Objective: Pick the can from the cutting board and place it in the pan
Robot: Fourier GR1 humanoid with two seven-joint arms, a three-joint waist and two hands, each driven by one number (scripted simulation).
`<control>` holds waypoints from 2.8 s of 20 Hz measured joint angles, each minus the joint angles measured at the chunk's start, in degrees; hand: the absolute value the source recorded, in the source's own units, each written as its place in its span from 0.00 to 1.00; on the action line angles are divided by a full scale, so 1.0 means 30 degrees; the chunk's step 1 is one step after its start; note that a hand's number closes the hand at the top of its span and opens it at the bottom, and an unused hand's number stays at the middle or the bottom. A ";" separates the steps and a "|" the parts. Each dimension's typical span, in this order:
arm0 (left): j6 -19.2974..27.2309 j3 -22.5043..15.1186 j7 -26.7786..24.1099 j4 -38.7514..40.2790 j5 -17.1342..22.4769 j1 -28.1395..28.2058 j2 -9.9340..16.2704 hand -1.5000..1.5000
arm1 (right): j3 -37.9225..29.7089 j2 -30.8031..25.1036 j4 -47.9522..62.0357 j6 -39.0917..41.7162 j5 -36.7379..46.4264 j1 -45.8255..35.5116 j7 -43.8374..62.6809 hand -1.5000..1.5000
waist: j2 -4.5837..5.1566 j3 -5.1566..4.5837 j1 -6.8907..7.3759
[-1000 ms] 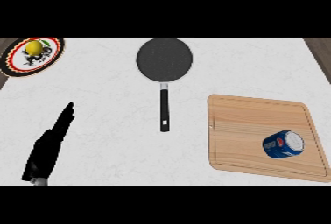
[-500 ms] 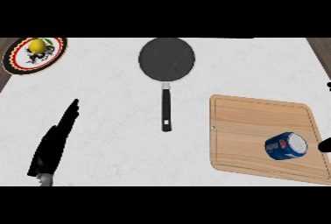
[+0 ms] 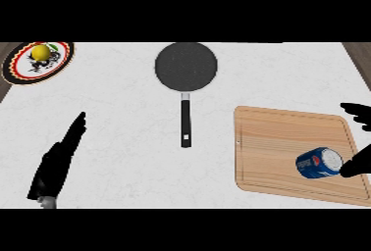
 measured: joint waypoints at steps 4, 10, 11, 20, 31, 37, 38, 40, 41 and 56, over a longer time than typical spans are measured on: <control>-0.0046 0.0088 0.0029 0.0012 -0.0315 0.0059 -0.0276 0.50 | 0.0433 0.0929 0.0743 0.0290 0.0184 -0.0989 0.0359 0.00 | 0.0003 0.0002 0.0015; -0.0502 0.0567 -0.0270 -0.0232 -0.0226 0.0495 -0.0183 0.50 | 0.1504 0.1651 0.1521 0.0522 0.0802 -0.1715 0.0863 0.00 | -0.0002 -0.0003 0.0013; -0.0514 0.0571 -0.0295 -0.0273 -0.0269 0.0594 -0.0242 0.50 | 0.1588 0.1644 0.1605 0.0602 0.0848 -0.1590 0.0844 0.00 | -0.0009 -0.0003 -0.0013; -0.0872 0.1007 -0.0397 -0.0135 -0.0572 0.0619 -0.0487 0.50 | 0.2313 0.2495 0.2205 0.0710 0.1544 -0.1419 0.1240 0.00 | -0.0021 -0.0001 -0.0099; -0.1229 0.1333 -0.0425 -0.0108 -0.1077 0.0627 -0.1060 0.50 | 0.2489 0.3460 0.2598 0.0880 0.2834 -0.0615 0.0990 0.00 | -0.0024 0.0003 -0.0143; -0.1348 0.1463 -0.0284 -0.0228 -0.1477 0.0582 -0.1499 0.50 | 0.2357 0.4526 0.3161 0.0919 0.4341 0.0032 0.0519 0.00 | -0.0028 0.0004 -0.0163; -0.1332 0.1424 -0.0210 -0.0257 -0.1606 0.0543 -0.1636 0.50 | 0.2220 0.4669 0.3221 0.0960 0.4530 0.0190 0.0427 0.00 | -0.0027 0.0006 -0.0171; -0.1526 0.1620 -0.0290 -0.0250 -0.1630 0.0539 -0.1660 0.50 | 0.2030 0.5044 0.3400 0.1025 0.5041 0.0386 0.0260 1.00 | -0.0028 0.0004 -0.0172; -0.1707 0.1708 -0.0029 -0.0585 -0.1535 0.0632 -0.1610 0.50 | 0.1707 0.5073 0.3689 0.1154 0.5096 0.0147 0.0137 1.00 | -0.0025 0.0009 -0.0152; -0.2568 0.2310 -0.0220 0.0015 -0.2129 -0.0166 -0.2135 0.50 | 0.0265 0.7055 0.5389 0.2051 0.8413 -0.0987 -0.2652 1.00 | 0.0067 -0.0047 0.0267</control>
